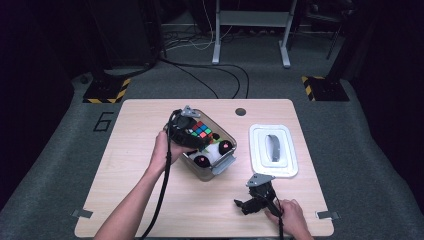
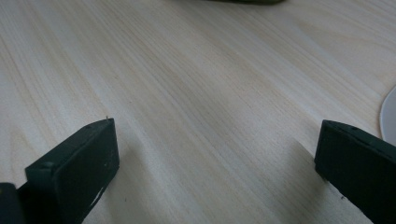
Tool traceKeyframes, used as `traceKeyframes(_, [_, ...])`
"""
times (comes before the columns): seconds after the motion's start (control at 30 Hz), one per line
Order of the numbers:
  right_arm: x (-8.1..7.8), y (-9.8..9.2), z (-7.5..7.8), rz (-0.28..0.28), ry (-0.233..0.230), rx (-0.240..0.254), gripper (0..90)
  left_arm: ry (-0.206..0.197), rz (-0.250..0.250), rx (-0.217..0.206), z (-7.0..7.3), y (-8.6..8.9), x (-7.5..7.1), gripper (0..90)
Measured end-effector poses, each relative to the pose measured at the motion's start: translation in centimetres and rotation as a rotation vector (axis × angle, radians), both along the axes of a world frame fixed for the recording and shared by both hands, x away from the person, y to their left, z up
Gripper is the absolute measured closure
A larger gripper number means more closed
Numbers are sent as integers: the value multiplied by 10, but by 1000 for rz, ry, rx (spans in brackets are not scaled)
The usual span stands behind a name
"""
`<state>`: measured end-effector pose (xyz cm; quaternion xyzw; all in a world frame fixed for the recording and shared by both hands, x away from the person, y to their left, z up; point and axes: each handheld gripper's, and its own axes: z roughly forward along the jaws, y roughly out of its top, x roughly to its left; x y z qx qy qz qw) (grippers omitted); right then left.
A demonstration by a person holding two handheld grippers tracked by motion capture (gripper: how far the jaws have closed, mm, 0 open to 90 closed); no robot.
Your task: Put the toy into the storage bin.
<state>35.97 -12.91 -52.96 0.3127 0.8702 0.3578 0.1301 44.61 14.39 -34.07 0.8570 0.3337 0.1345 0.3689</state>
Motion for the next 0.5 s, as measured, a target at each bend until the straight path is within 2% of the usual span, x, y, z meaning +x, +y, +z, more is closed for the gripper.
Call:
traceKeyframes(0.1, [0, 0, 0, 0, 0, 0, 0, 3, -3, 11, -5, -6, 0, 341])
traceKeyframes(0.13, [1, 0, 0, 6, -9, -1, 0, 22, -7, 9, -11, -11, 2, 341])
traceKeyframes(0.2, [1, 0, 0, 3, -7, 0, 0, 27, -4, 4, -15, -15, 2, 341])
traceKeyframes(0.27, [1, 0, 0, 3, -6, 0, 0, 25, -5, 22, -22, -22, 2, 341])
traceKeyframes(0.4, [1, 0, 0, 6, -9, -1, 0, 46, 1, 26, -31, -27, 2, 341])
traceKeyframes(0.5, [1, 0, 0, 6, -10, -1, 0, 47, 3, 52, -42, -34, 1, 341])
